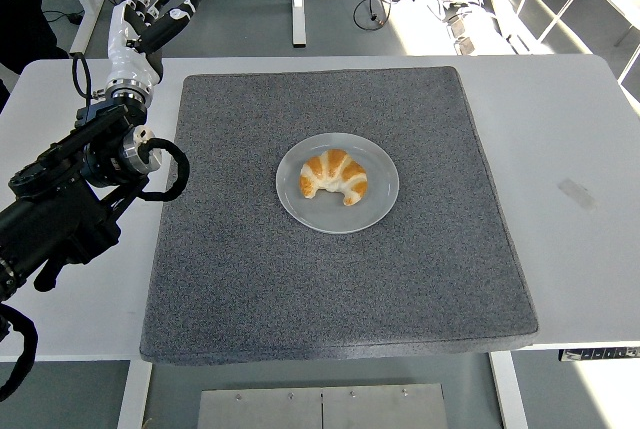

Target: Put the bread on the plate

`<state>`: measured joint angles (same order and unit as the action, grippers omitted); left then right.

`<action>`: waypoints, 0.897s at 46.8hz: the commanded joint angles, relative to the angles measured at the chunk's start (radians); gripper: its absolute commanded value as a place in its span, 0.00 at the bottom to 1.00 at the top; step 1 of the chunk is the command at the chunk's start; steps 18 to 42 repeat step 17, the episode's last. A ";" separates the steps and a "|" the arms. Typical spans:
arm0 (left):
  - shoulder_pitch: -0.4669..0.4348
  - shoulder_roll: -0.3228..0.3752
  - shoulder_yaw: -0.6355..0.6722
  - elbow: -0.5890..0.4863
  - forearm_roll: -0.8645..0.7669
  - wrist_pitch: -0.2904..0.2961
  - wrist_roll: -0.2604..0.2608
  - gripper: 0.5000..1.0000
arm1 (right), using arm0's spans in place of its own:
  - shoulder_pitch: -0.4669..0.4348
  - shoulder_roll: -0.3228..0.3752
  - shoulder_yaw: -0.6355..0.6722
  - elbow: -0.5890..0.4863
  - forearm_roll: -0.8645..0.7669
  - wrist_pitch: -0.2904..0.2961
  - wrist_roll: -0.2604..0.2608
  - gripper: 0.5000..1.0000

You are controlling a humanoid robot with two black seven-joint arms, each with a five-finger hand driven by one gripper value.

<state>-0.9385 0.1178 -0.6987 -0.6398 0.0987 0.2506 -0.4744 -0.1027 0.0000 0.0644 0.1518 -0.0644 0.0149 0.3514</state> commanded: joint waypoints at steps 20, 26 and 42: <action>0.010 -0.007 -0.039 0.094 -0.097 -0.172 -0.001 0.84 | 0.000 0.000 0.002 0.002 0.000 0.000 0.000 1.00; 0.010 -0.007 -0.039 0.094 -0.097 -0.172 -0.001 0.84 | 0.000 0.000 0.002 0.002 0.000 0.000 0.000 1.00; 0.010 -0.007 -0.039 0.094 -0.097 -0.172 -0.001 0.84 | 0.000 0.000 0.002 0.002 0.000 0.000 0.000 1.00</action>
